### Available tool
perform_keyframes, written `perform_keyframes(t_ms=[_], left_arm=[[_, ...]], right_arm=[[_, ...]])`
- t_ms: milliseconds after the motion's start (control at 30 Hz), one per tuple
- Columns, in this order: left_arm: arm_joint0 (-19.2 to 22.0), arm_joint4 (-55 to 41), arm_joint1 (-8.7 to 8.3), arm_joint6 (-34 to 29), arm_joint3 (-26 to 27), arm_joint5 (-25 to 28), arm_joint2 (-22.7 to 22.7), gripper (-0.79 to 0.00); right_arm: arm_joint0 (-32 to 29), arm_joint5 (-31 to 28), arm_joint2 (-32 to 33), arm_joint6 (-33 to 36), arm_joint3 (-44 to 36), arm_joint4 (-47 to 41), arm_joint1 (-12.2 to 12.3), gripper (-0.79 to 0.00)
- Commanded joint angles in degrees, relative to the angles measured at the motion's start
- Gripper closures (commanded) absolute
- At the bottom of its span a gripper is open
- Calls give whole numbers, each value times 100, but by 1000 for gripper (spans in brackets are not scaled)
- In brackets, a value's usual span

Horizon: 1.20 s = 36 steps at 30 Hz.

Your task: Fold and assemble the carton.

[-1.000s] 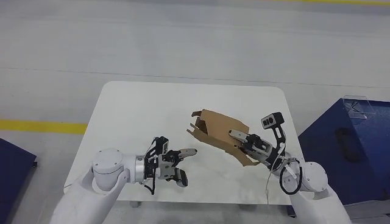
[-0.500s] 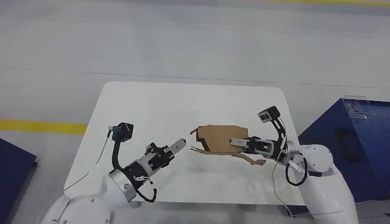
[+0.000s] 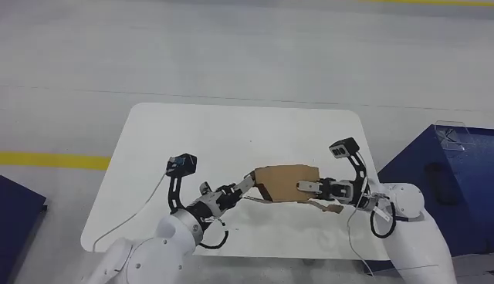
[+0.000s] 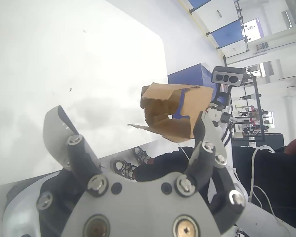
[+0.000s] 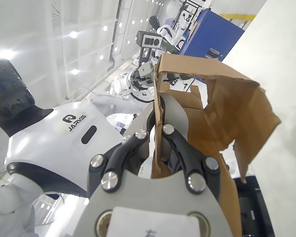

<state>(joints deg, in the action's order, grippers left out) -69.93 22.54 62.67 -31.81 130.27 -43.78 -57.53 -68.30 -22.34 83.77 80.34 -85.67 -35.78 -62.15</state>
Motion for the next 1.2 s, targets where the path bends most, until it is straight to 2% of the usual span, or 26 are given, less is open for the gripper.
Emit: perform_keyframes(t_ms=[0, 333, 800, 1167], left_arm=[[115, 118, 12, -137, -62, -78, 112, -785], [252, 357, 68, -260, -70, -298, 300, -785], [-69, 192, 87, -170, -113, -41, 61, -785], [-235, 313, 131, 23, 147, 256, 221, -785]], right_arm=[[-27, -16, -3, 24, -30, -11, 9, 0], [-144, -42, -23, 2, -185, -83, 43, 0], [-255, -67, -18, -104, -347, -236, 81, 0], [-342, -198, -194, -179, -370, 70, 99, 0]])
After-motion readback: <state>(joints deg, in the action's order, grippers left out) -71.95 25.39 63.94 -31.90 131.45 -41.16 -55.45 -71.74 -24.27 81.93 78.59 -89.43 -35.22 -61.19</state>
